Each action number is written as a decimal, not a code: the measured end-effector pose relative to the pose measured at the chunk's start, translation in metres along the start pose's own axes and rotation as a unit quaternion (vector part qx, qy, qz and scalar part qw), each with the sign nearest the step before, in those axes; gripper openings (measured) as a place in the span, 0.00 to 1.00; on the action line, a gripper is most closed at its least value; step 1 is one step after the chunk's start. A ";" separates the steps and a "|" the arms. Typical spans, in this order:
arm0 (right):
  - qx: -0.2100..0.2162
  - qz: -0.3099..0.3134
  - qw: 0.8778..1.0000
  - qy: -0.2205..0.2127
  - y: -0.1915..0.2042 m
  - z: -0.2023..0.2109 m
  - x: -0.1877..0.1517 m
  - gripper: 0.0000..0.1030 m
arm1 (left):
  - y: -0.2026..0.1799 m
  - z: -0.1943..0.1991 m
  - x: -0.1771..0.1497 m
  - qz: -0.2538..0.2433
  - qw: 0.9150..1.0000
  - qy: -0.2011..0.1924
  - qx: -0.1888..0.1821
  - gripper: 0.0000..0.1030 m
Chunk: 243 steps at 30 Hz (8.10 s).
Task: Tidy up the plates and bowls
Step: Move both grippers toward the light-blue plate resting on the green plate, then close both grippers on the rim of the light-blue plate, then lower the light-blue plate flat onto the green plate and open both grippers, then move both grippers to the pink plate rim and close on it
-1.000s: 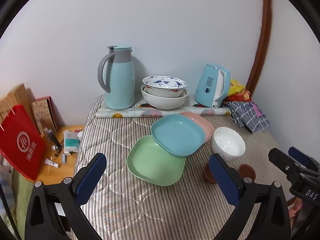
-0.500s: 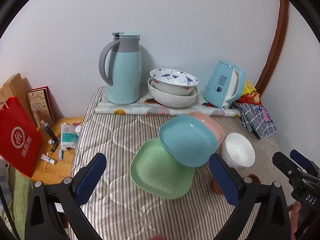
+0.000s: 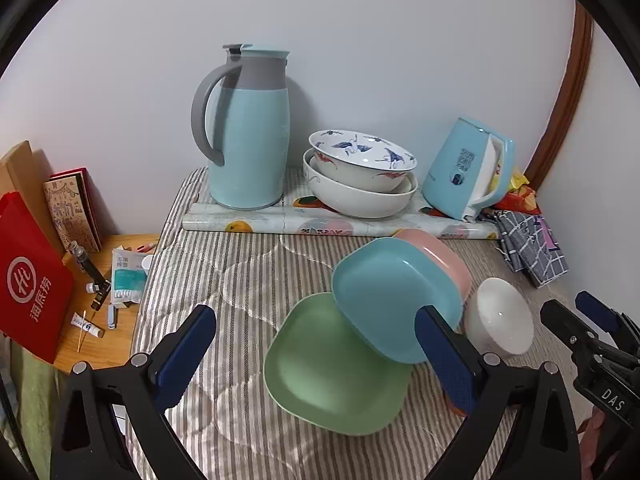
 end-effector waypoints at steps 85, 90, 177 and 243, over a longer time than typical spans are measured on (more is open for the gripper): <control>0.089 0.014 0.991 0.096 0.050 -0.125 0.002 0.05 | 0.017 -0.111 0.002 -0.044 0.995 0.087 0.004 0.23; 0.096 0.012 0.991 0.097 0.054 -0.121 -0.003 0.05 | 0.021 -0.112 -0.006 -0.046 0.995 0.089 0.008 0.11; 0.016 -0.010 0.997 0.069 -0.041 -0.079 0.017 0.60 | -0.051 -0.039 0.024 -0.071 0.997 0.005 -0.006 0.75; 0.001 -0.015 0.985 0.171 -0.062 -0.209 0.064 0.18 | -0.079 -0.195 0.072 -0.044 0.989 0.137 -0.018 0.14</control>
Point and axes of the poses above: each gripper's, at about its wrist camera, not at the fingertips, and z roughly against the way its jaws point, y to its left, x to its top, the point moved 6 cm from there along -z, roughly the way its jaws point, and after that the axes turned 14 degrees about y, right-handed, at the moved point
